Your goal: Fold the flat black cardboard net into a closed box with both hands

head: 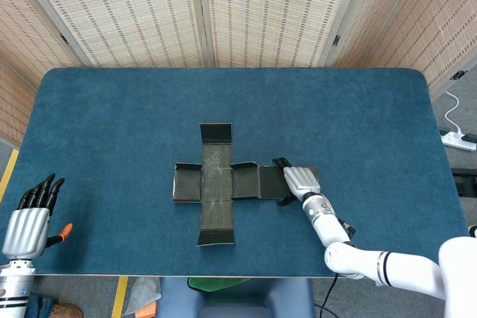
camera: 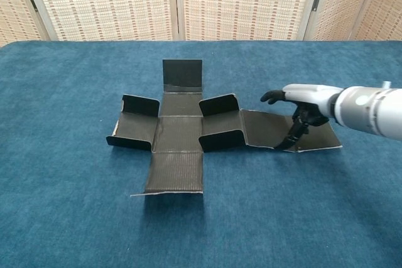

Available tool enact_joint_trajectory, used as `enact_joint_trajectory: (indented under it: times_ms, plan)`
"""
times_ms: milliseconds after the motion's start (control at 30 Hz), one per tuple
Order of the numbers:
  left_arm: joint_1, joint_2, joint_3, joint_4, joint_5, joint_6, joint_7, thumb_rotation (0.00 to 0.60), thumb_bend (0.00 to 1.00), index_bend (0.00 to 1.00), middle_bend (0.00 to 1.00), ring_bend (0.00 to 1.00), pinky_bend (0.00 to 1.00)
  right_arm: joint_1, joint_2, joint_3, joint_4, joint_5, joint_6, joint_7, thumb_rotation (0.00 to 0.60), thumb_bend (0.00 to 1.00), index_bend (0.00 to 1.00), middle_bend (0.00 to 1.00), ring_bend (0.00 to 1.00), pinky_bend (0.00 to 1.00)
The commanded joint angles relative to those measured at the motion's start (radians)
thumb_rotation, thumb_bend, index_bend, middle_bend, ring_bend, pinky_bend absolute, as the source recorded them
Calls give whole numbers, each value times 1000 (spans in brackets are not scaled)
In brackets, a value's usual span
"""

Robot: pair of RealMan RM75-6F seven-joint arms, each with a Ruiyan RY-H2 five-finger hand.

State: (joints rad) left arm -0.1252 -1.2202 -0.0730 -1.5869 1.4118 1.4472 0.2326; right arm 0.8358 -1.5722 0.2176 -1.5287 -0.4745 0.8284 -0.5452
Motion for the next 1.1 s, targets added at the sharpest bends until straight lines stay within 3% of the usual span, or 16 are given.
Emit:
enact_joint_trajectory:
  times_ms: [33,933,1033,1100]
  plan:
    - [-1,0,1,0,1,-1,1,600,216,42,41,104,151,35,-25,-5,29,34,-7,-19,600,164,0,32,731,982]
    - [-1,-6,3,21,-11,-6,-17,600,216,42,40,105,150,156,-122,-55,127,153,35,-105,600,189,2,34,731,982]
    - [-1,-7,3,23,-10,-6,-20,600,216,42,41,104,150,162,-126,-58,129,158,39,-113,600,214,46,46,731,982]
    - [-2,-6,3,26,-11,-8,-23,600,216,42,41,104,150,166,-129,-59,127,161,44,-119,600,243,141,77,734,982]
